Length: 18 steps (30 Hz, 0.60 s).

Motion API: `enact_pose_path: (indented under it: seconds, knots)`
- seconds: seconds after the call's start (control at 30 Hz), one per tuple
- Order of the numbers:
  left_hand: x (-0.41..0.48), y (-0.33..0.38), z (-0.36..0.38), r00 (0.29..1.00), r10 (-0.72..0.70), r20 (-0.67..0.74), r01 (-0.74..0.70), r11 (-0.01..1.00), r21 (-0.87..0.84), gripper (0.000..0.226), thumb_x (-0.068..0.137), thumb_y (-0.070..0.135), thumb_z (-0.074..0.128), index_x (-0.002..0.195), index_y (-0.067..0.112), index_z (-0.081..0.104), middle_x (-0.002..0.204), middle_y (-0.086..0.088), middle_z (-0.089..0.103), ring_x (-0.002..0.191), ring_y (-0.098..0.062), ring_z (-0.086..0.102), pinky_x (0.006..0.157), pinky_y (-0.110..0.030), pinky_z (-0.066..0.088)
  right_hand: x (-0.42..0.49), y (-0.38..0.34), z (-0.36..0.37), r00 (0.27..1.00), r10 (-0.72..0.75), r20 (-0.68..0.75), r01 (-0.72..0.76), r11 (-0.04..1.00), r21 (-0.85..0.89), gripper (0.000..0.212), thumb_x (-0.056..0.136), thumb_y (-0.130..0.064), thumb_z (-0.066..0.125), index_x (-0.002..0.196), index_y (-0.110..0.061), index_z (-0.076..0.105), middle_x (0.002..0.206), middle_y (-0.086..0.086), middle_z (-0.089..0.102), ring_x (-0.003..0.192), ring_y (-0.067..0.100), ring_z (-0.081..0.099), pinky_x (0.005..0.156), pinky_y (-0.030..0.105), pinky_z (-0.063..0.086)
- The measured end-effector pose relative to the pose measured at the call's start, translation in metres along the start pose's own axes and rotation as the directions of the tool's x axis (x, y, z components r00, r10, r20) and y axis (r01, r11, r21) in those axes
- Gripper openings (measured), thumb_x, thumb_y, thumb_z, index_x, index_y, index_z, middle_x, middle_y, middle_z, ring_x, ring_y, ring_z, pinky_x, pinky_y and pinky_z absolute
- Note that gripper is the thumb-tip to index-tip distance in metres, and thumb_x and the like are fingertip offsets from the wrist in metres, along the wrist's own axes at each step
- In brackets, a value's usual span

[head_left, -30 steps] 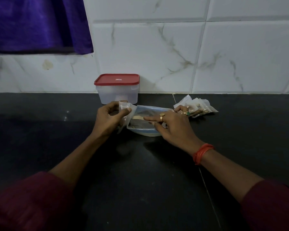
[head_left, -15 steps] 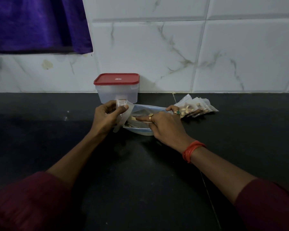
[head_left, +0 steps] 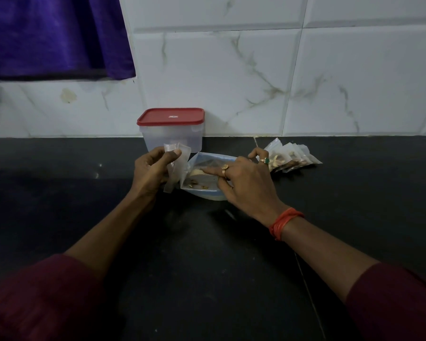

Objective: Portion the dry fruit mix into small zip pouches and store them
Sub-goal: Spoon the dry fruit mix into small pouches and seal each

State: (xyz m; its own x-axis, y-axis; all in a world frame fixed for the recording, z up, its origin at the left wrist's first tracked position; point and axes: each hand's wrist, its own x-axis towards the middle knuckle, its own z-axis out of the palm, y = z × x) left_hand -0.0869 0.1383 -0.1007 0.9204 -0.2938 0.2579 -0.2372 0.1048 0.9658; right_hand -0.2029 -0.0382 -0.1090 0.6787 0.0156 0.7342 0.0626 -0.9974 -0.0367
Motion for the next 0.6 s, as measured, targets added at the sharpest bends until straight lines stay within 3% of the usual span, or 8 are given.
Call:
enact_pose_path:
  seconds: [0.13, 0.3, 0.4, 0.6]
  knots:
    - [-0.001, 0.0013, 0.0011, 1.0, 0.015, 0.0, -0.015, 1.0, 0.007, 0.015, 0.093, 0.021, 0.065, 0.107, 0.02, 0.069, 0.109, 0.008, 0.067, 0.098, -0.008, 0.062, 0.066, -0.019, 0.051, -0.0017, -0.0029, 0.004, 0.999, -0.035, -0.015, 0.035, 0.999, -0.006, 0.033, 0.089, -0.023, 0.06, 0.116, -0.038, 0.072, 0.087, -0.005, 0.076, 0.078, 0.021, 0.066, 0.092, 0.043, 0.031]
    - [-0.0031, 0.0028, 0.0012, 1.0, 0.031, 0.006, -0.031, 0.999, -0.02, 0.015, 0.093, 0.02, 0.066, 0.107, 0.02, 0.07, 0.107, 0.006, 0.069, 0.098, -0.01, 0.065, 0.065, -0.022, 0.055, -0.0021, -0.0055, -0.0003, 0.995, 0.001, -0.099, 0.0, 1.0, 0.007, 0.027, 0.086, -0.031, 0.061, 0.108, -0.034, 0.076, 0.075, -0.005, 0.074, 0.072, 0.017, 0.064, 0.092, 0.041, 0.028]
    - [-0.0027, 0.0023, 0.0012, 1.0, 0.018, 0.003, -0.018, 1.0, -0.02, 0.014, 0.093, 0.02, 0.066, 0.106, 0.02, 0.069, 0.111, 0.003, 0.068, 0.101, -0.013, 0.064, 0.07, -0.029, 0.055, -0.0043, -0.0057, -0.0006, 0.992, -0.05, -0.115, 0.048, 0.999, -0.015, 0.029, 0.087, -0.026, 0.066, 0.113, -0.033, 0.075, 0.079, -0.006, 0.075, 0.073, 0.019, 0.065, 0.091, 0.041, 0.029]
    - [-0.0014, 0.0031, -0.0006, 1.0, 0.003, -0.017, -0.003, 1.0, -0.001, 0.018, 0.092, 0.021, 0.065, 0.109, 0.015, 0.069, 0.11, 0.005, 0.067, 0.098, -0.009, 0.063, 0.063, -0.019, 0.052, -0.005, -0.0072, 0.0041, 0.989, -0.114, -0.093, 0.11, 0.993, -0.044, 0.05, 0.082, -0.008, 0.075, 0.124, -0.034, 0.068, 0.082, -0.007, 0.075, 0.077, 0.02, 0.068, 0.092, 0.042, 0.027]
